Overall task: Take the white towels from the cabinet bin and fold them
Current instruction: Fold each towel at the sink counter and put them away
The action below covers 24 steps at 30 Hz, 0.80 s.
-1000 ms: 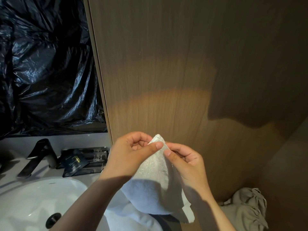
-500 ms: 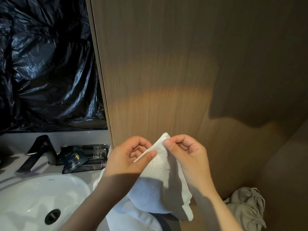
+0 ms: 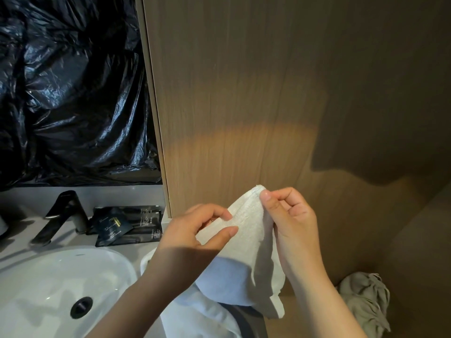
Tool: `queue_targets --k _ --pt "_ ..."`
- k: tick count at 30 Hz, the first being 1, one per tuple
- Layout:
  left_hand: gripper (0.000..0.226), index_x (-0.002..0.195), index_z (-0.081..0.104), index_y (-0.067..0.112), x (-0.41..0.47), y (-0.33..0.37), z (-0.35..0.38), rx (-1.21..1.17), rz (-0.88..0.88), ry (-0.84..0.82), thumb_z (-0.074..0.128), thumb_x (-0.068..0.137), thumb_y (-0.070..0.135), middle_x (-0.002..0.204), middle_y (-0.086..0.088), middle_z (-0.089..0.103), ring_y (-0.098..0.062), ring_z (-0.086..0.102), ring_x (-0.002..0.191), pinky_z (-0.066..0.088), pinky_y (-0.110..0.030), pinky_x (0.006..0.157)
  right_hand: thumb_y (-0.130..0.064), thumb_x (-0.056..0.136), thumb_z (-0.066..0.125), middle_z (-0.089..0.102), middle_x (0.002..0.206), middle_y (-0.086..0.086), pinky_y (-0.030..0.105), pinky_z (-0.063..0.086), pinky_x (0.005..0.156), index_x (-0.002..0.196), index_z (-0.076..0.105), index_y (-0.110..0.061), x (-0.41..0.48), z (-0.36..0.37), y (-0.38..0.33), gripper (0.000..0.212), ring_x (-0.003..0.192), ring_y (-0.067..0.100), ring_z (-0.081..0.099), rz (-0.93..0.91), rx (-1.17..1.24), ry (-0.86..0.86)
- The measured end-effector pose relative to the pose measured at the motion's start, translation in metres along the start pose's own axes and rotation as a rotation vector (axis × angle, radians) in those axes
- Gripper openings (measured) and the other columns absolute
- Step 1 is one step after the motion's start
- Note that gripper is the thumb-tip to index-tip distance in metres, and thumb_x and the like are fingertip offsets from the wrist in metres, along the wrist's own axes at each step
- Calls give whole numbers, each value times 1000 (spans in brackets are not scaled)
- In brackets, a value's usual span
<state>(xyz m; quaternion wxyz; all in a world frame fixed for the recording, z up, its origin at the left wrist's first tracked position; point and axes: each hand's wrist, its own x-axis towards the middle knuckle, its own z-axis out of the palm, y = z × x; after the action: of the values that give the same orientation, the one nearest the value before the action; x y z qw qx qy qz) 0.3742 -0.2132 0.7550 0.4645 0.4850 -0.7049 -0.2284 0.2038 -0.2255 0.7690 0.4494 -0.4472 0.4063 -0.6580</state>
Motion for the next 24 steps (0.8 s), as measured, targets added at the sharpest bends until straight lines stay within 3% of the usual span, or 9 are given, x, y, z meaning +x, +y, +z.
queue_targets --k 3,5,8,12,16,19,21,24 --pt "11 75 66 32 0 -6 0 38 -4 -49 75 78 38 82 22 62 1 57 79 37 -7 67 -24 80 67 67 68 -4 16 52 60 92 60 2 1 -2 0 29 64 7 63 -2 -11 2" --pt "24 69 64 28 -2 -11 0 55 -11 -59 67 76 51 75 20 60 -1 56 75 37 -8 64 -18 85 65 70 73 -6 18 53 63 97 63 -7 3 -4 -1 16 69 7 67 -13 -2 16" --pt "40 65 59 25 -1 -18 -3 73 6 -36 51 74 64 67 17 57 -5 53 66 36 -12 58 -17 90 62 75 91 -13 15 54 79 115 65 -22 8 -9 -6 26 90 3 70 -40 -101 -16" --pt "42 74 57 23 9 -20 -6 67 60 -2 48 80 63 67 5 57 -20 51 59 38 -21 54 -17 93 60 72 97 -19 17 54 81 103 71 -28 19 -16 -17 19 96 1 67 -112 -325 -96" --pt "44 70 60 20 21 -14 -3 69 114 -52 53 83 61 69 0 57 -16 52 64 39 -21 56 -17 96 59 72 96 -13 21 55 81 99 71 -30 35 -19 -40 19 93 6 68 -237 -333 34" --pt "47 69 60 17 26 -20 1 81 106 -126 51 85 60 70 1 54 -10 51 68 37 -18 59 -21 97 57 70 97 -12 15 54 73 103 70 -28 51 -25 -65 15 89 0 66 -323 -327 158" --pt "45 73 62 20 30 -25 3 128 72 -169 47 88 59 69 3 55 -10 52 71 40 -20 63 -28 97 58 68 101 -17 16 56 78 106 68 -32 65 -30 -76 14 94 -2 64 -354 -406 188" --pt "35 82 67 15 43 -31 6 236 33 -206 49 95 43 76 -1 62 -9 54 75 42 -22 69 -29 97 57 68 101 -19 21 55 87 105 68 -33 85 -40 -84 14 99 -2 63 -382 -501 212"
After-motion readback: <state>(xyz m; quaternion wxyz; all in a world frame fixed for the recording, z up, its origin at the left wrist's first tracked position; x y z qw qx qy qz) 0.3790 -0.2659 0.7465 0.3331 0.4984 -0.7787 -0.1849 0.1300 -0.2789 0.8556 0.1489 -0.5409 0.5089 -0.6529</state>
